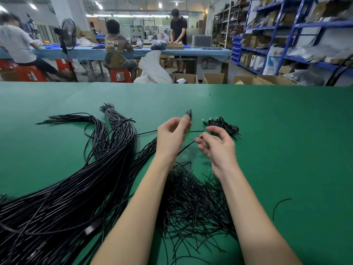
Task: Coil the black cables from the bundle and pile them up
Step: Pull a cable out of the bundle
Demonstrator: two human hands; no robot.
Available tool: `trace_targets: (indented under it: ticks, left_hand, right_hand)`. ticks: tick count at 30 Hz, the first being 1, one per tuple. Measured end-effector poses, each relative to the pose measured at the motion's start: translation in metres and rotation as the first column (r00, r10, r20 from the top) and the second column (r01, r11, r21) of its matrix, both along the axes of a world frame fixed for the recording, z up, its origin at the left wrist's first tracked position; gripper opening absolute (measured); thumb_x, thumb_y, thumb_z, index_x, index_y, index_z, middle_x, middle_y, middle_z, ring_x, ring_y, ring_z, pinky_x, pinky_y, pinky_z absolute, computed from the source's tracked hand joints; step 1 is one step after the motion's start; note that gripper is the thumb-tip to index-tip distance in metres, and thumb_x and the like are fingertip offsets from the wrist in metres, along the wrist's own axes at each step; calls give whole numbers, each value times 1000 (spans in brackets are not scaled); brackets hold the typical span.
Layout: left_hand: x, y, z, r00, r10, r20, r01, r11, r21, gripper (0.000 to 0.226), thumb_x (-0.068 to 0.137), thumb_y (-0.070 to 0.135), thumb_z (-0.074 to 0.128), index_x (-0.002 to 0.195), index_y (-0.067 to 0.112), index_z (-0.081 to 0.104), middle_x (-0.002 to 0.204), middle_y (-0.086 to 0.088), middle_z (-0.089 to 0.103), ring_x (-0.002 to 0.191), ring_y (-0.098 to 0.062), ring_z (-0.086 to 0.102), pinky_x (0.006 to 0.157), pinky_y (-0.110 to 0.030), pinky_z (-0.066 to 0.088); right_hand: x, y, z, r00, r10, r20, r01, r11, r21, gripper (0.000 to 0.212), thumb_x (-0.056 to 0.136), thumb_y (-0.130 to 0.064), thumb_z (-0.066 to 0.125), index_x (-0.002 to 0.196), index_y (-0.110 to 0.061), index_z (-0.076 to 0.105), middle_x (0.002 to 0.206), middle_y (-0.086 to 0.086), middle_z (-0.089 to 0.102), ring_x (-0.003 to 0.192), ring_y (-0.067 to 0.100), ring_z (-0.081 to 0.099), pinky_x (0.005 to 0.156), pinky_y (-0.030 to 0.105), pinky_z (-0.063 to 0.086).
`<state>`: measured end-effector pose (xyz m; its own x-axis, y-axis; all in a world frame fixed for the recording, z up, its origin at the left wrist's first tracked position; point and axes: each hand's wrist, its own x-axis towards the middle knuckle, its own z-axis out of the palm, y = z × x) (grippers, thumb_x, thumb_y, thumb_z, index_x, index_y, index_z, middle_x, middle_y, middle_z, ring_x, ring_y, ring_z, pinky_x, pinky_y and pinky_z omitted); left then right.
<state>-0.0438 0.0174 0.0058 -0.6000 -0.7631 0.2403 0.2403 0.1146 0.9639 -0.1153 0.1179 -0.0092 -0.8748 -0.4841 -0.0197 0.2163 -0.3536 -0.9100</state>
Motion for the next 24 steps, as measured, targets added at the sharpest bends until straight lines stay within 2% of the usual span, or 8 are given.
trace_targets:
  ticks: [3, 8, 12, 16, 18, 20, 22, 24]
  left_hand:
    - [3, 1, 5, 986, -142, -92, 149, 986, 71, 42, 95, 45, 62, 60, 23, 67, 57, -1, 54, 43, -9, 43, 40, -18, 29]
    - [4, 6, 1, 877, -442, 189, 428, 897, 108, 63, 99, 58, 48, 55, 18, 70, 58, -8, 63, 38, -13, 48, 39, -22, 30]
    - [1, 7, -4, 775, -570, 273, 507, 819, 269, 64, 102, 61, 32, 94, 16, 78, 103, -3, 77, 90, -16, 72, 69, -23, 55]
    - [-2, 2, -9, 898, -356, 257, 286, 919, 271, 49, 103, 56, 36, 111, 19, 68, 117, 1, 71, 104, -20, 66, 82, -30, 54]
    - [-2, -1, -9, 949, -275, 157, 209, 916, 342, 41, 106, 48, 37, 109, 20, 67, 116, -1, 70, 100, -19, 65, 77, -28, 54]
    - [-2, -6, -9, 968, -229, 98, 179, 913, 366, 38, 108, 40, 36, 106, 20, 68, 115, -2, 70, 95, -17, 64, 75, -26, 53]
    - [-2, -6, -9, 964, -224, 144, 169, 933, 317, 40, 109, 36, 34, 105, 20, 70, 113, -1, 72, 93, -14, 65, 75, -25, 53]
    - [-3, -4, -11, 946, -239, 218, 183, 952, 246, 41, 108, 33, 34, 105, 19, 72, 107, 1, 75, 92, -14, 65, 80, -28, 52]
  right_hand:
    - [-11, 6, 1, 987, -90, 134, 109, 984, -143, 18, 99, 9, 54, 93, -7, 61, 81, 10, 68, 64, 11, 74, 62, 18, 58]
    - [-20, 16, 5, 952, -58, 301, 171, 916, -362, 17, 100, 7, 51, 92, -6, 58, 87, 13, 67, 69, 14, 74, 67, 19, 58]
    - [-25, 26, 11, 934, 90, 345, 103, 858, -503, 7, 98, -3, 56, 96, -7, 62, 75, 4, 62, 64, 11, 61, 61, 18, 54]
    - [-37, 44, 15, 945, 125, 302, 13, 909, -416, 13, 99, -12, 55, 89, -13, 62, 69, -2, 55, 55, 5, 47, 47, 12, 42]
    - [-45, 53, 15, 961, 89, 260, -11, 958, -285, 15, 101, -17, 55, 88, -14, 62, 67, -4, 52, 51, 3, 43, 43, 11, 37]
    - [-52, 59, 14, 995, -14, 98, 9, 999, 52, 12, 100, -18, 58, 91, -13, 65, 68, -4, 53, 49, 3, 45, 42, 13, 38]
    - [-55, 63, 10, 988, -9, -155, 79, 890, 449, 7, 97, -17, 65, 100, -12, 70, 75, -1, 60, 54, 7, 52, 46, 17, 45]
    - [-55, 64, 6, 961, 91, -262, 92, 788, 609, 9, 95, -17, 69, 104, -16, 72, 83, 1, 68, 58, 10, 59, 50, 19, 48]
